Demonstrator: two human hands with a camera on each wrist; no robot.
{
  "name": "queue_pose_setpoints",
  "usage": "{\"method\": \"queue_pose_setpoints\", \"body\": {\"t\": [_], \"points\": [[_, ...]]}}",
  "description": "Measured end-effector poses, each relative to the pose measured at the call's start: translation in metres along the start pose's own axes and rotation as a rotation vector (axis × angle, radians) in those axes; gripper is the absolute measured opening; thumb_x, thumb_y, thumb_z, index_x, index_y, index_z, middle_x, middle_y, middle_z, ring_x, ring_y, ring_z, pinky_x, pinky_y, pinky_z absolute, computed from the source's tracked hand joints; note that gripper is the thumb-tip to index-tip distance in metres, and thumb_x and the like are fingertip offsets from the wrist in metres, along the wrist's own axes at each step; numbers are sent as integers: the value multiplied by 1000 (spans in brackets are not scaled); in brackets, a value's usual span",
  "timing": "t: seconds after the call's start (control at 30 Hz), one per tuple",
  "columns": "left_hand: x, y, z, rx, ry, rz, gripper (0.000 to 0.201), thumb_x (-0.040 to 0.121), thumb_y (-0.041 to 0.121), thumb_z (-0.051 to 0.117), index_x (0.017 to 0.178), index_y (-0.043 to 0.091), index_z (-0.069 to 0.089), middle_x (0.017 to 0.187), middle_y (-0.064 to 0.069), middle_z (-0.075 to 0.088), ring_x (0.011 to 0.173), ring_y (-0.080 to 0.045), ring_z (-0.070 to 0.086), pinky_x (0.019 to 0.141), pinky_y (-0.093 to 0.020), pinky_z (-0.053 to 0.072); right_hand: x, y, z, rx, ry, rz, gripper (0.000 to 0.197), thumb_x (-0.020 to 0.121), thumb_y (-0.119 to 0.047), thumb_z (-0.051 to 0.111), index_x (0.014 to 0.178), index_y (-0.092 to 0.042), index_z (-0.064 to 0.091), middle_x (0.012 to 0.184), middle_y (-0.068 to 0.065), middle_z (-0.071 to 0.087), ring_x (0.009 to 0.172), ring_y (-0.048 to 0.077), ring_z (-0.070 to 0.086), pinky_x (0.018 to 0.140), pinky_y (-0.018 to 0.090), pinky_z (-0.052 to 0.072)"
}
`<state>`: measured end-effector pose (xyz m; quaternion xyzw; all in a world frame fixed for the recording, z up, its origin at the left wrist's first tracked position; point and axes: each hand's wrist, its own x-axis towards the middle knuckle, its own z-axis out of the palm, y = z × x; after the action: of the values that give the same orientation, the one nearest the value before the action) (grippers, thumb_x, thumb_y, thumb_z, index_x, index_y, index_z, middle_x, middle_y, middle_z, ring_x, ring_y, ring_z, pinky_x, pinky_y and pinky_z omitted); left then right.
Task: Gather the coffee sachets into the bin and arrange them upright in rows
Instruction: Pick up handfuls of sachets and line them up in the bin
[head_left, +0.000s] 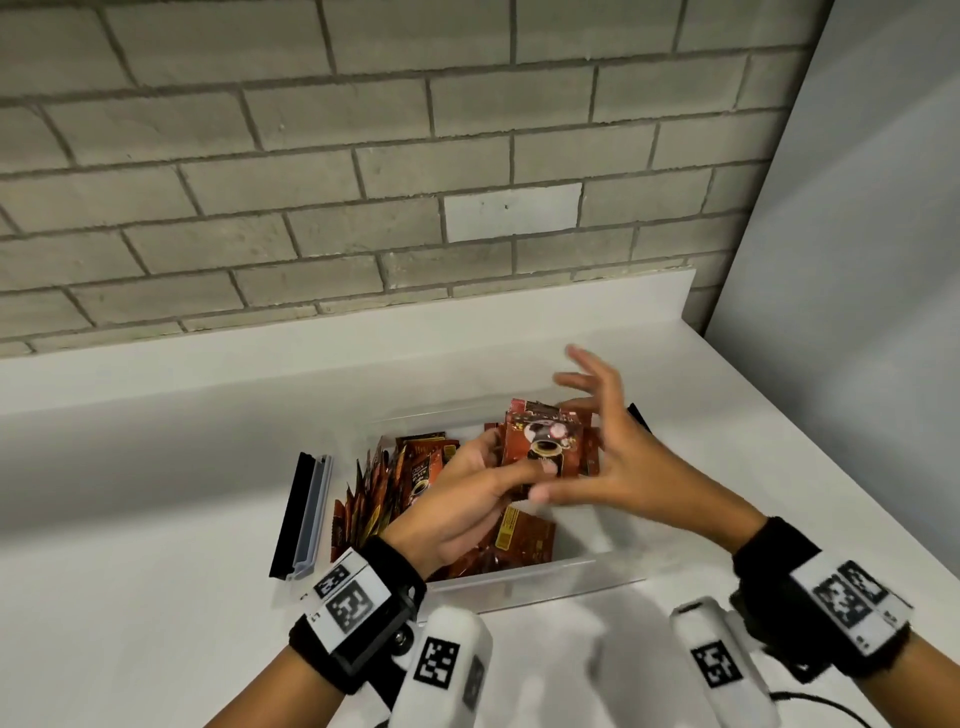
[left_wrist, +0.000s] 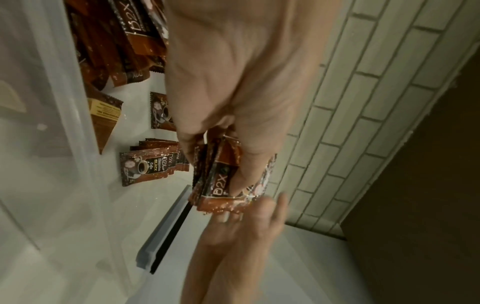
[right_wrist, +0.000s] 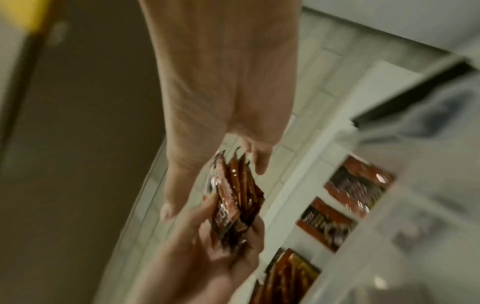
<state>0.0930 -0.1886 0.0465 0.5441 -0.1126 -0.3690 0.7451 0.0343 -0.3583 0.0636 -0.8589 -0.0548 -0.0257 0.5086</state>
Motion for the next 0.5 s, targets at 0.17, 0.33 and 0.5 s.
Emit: {"method": "queue_pose_setpoints", "body": {"t": [0.17, 0.33, 0.5], "points": [[6, 1, 8, -72, 21, -15, 51, 78, -14, 65, 123, 1, 46, 112, -19, 66, 98, -25, 66, 83, -28, 56, -9, 14, -3, 902, 8, 242, 105, 54, -52, 88, 142, -27, 37, 135, 10, 57, 114, 23, 62, 81, 35, 56], [13, 1, 21, -170, 15, 32, 46, 76, -11, 66, 119, -1, 53, 111, -18, 67, 96, -21, 68, 81, -25, 57, -4, 24, 8, 1139, 116, 185, 77, 75, -38, 78, 141, -15, 45, 135, 19, 55, 123, 35, 54, 86, 41, 54], [17, -12, 35, -245, 107, 38, 35, 77, -7, 67, 111, 0, 61, 109, -16, 68, 88, -16, 71, 70, -20, 56, 0, 24, 15, 1328, 401, 131, 56, 84, -23, 62, 136, -14, 47, 126, 17, 62, 105, 28, 66, 78, 35, 57]]}}
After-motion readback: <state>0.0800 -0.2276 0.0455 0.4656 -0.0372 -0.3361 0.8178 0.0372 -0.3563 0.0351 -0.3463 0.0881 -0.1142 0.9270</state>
